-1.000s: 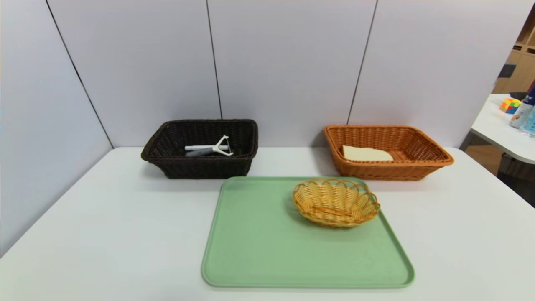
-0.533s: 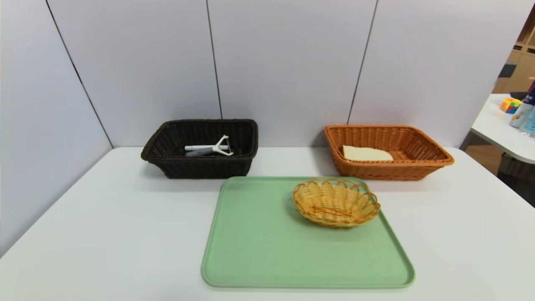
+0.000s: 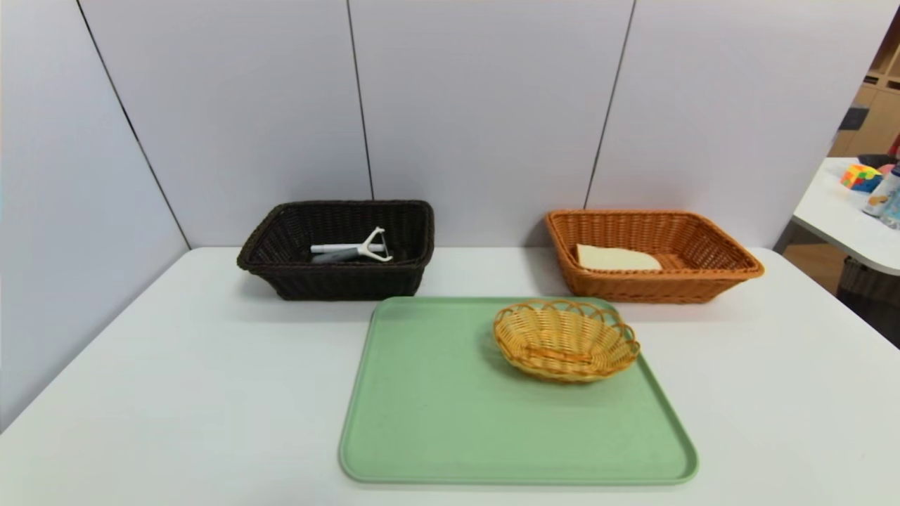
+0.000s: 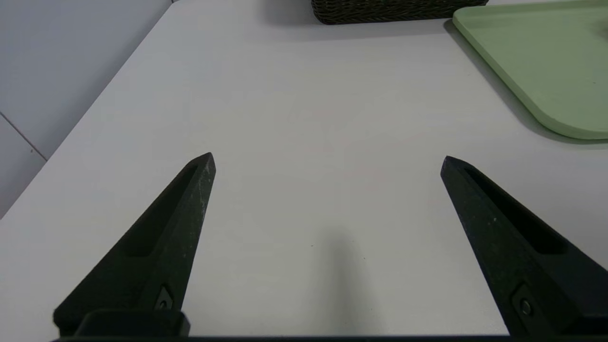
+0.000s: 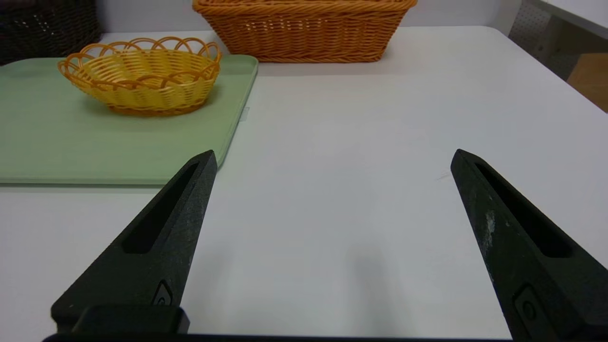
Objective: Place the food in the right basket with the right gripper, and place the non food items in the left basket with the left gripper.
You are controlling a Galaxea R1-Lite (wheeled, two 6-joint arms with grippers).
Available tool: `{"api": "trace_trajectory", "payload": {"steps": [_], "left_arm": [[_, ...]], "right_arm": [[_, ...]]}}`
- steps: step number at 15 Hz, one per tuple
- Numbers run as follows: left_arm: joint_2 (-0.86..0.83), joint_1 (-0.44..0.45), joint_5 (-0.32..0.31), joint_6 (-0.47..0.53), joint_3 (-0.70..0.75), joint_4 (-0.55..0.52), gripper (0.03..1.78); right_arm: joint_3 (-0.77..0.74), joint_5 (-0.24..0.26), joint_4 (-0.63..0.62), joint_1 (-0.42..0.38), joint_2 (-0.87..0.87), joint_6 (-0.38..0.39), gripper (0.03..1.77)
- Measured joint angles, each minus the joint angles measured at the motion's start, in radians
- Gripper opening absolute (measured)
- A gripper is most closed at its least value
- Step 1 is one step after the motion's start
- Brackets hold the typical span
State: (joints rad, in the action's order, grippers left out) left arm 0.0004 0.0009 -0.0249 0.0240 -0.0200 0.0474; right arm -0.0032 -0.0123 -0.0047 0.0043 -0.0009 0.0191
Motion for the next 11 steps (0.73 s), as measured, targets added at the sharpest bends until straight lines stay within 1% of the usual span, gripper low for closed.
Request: {"api": "trace_trajectory", "payload": {"steps": [11], "left_arm": [[0.0,0.0,0.0,0.0,0.001,0.0,1.69]], "right_arm": [[0.001,0.001,-0.003,0.0,0.0,0.0,1.7]]}}
